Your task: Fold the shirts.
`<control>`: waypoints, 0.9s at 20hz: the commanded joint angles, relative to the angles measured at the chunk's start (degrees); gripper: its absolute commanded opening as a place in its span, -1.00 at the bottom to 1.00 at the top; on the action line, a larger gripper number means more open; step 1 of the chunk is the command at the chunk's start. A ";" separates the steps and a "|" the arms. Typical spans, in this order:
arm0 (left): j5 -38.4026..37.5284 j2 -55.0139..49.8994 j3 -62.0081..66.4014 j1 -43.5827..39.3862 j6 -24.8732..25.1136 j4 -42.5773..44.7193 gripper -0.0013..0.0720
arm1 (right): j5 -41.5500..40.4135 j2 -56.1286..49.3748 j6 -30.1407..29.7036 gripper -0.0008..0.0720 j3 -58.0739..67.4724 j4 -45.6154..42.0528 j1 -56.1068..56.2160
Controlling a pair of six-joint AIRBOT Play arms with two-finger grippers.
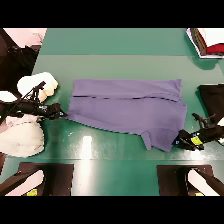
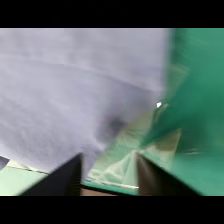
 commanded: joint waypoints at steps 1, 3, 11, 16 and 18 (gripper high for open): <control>-0.24 0.04 0.07 0.04 0.02 -0.11 -0.90 | -6.10 -1.33 1.73 -0.15 1.64 -0.66 4.50; -0.24 0.04 0.09 0.04 0.02 -0.09 -0.90 | -6.45 -1.33 1.70 -0.42 3.04 -0.68 5.20; -5.75 0.20 0.07 0.04 1.07 0.98 -0.91 | -0.98 7.26 0.63 -0.93 4.35 -6.99 8.79; -10.60 11.37 -6.80 0.04 -1.03 7.17 -0.90 | 12.98 20.46 -0.92 -0.93 9.51 -20.98 8.76; -13.31 16.48 -10.97 0.04 -3.28 6.60 -0.90 | 12.61 24.61 -0.92 -0.93 11.04 -20.44 8.83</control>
